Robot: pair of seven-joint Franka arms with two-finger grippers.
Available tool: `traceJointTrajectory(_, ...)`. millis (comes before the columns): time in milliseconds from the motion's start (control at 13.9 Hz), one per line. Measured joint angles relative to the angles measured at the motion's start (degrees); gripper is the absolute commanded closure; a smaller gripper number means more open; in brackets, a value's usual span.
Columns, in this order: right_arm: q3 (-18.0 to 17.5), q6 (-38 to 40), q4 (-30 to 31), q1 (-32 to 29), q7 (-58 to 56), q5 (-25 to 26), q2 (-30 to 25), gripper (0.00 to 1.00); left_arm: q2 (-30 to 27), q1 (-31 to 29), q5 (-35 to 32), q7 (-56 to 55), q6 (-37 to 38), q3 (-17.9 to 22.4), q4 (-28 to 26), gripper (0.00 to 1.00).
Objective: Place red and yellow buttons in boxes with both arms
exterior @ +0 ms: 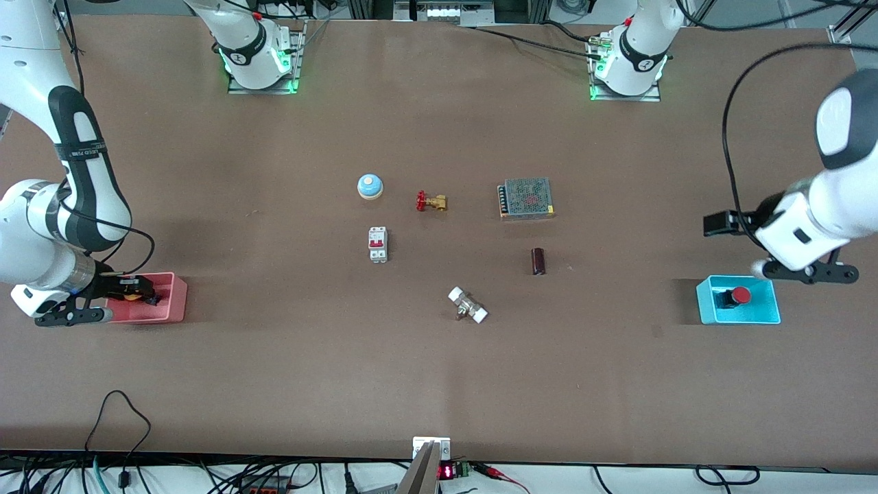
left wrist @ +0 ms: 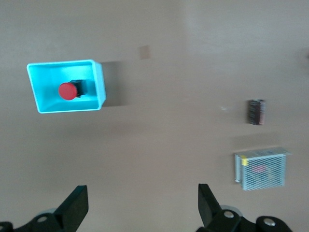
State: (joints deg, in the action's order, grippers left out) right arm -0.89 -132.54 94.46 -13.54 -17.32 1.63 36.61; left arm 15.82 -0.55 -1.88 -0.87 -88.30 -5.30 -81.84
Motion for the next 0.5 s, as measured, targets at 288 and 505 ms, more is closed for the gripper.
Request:
traceJointTrajectory(288, -0.1, 0.9, -0.6, 0.4, 0.0, 0.0, -1.3, 0.0, -8.9, -0.1, 0.0, 0.5, -5.2, -1.7, -7.8, 0.0)
traceJointTrajectory(505, -0.7, 9.7, -1.4, 2.1, 3.6, -0.1, -7.5, 0.0, -15.8, -0.5, 0.0, 5.1, -15.5, -1.6, -22.0, 0.0)
